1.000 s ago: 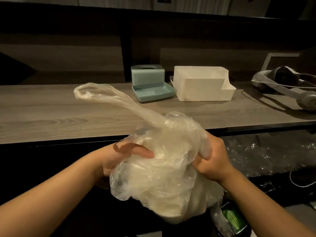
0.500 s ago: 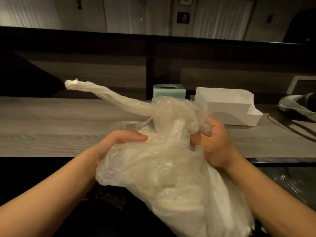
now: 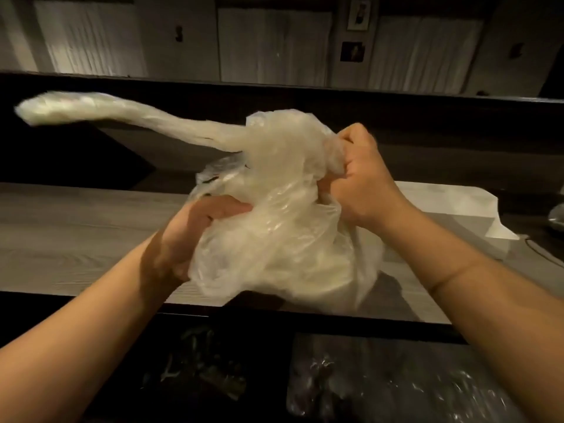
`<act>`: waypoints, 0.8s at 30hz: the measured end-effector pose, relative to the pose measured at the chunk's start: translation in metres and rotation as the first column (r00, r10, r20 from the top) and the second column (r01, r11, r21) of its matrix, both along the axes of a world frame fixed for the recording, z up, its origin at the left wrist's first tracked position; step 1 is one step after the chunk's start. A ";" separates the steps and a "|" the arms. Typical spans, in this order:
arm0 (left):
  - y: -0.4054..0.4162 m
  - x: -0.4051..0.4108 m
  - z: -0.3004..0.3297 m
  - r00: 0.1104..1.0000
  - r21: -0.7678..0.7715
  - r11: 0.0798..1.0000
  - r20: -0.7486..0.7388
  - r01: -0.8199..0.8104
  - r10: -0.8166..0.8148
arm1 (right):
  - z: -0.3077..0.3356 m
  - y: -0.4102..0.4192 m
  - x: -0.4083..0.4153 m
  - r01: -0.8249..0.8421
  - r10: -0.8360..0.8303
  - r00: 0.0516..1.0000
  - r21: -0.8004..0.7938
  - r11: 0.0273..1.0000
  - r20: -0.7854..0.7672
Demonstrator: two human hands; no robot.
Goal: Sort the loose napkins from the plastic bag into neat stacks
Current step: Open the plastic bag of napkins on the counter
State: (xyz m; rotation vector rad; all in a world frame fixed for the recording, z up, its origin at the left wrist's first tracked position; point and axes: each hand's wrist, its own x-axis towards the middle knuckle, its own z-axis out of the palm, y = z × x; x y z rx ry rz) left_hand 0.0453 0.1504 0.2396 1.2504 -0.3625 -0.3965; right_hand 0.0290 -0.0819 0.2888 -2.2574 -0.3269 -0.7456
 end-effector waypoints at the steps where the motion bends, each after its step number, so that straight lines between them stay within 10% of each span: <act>1: -0.004 0.000 0.001 1.000 -0.051 0.998 -0.013 0.022 -0.023 | 0.002 0.004 0.007 0.102 -0.100 0.995 -0.079 0.992 0.022; 7: -0.005 0.024 -0.027 0.907 -0.191 0.889 -0.010 -0.416 0.422 | -0.005 0.039 0.032 -0.028 0.029 0.999 0.037 0.999 -0.026; 14: -0.013 0.035 -0.046 0.783 -0.359 0.744 0.053 -0.564 0.620 | -0.025 0.060 0.057 -0.332 0.345 0.936 0.161 0.930 -0.064; 20: -0.014 0.063 -0.095 0.815 0.108 0.812 0.182 -0.573 0.551 | -0.076 0.066 0.090 0.070 -0.111 0.981 -0.245 0.967 -0.157; 24: 0.006 0.082 -0.118 0.893 0.525 0.729 0.345 -0.439 0.289 | -0.111 0.060 0.108 0.112 -0.149 0.966 -0.178 0.978 -0.213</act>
